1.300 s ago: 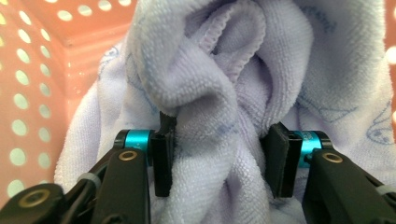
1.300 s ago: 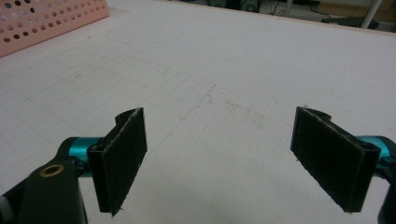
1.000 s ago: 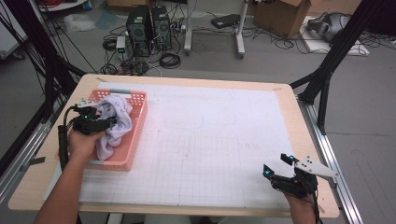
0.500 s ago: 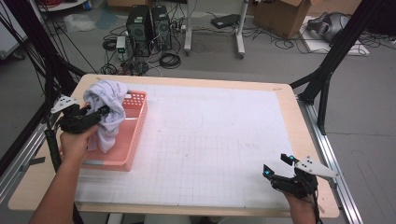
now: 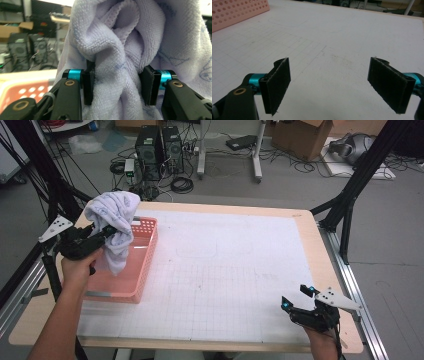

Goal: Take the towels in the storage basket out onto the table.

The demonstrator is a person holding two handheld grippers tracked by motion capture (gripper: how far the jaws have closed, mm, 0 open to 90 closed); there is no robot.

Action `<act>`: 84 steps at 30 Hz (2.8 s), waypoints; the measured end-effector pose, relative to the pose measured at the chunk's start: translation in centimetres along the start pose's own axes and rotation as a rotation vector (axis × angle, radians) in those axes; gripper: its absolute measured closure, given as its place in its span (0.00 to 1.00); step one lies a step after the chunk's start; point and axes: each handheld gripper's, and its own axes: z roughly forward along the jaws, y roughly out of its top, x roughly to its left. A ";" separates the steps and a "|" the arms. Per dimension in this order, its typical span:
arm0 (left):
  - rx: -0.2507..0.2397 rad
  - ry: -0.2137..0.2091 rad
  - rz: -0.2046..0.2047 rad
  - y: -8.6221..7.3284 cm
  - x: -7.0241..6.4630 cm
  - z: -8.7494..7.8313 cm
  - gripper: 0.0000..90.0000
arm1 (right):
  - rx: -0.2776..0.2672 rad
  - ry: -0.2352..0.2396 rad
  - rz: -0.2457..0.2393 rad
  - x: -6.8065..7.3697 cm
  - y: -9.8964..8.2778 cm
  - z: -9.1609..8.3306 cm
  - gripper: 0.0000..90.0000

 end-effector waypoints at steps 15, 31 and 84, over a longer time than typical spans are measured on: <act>-0.064 -0.184 0.074 2.7 -4.9 0.9 0.61 | -0.008 -0.001 -0.010 0.1 0.1 -0.1 0.19; -0.014 -0.431 0.107 1.7 -13.9 6.5 0.60 | -0.008 0.005 -0.011 0.1 0.1 -0.1 0.19; 0.268 -0.320 0.062 -7.7 -19.6 14.7 0.25 | 0.018 0.025 -0.003 -0.4 -0.1 0.4 0.19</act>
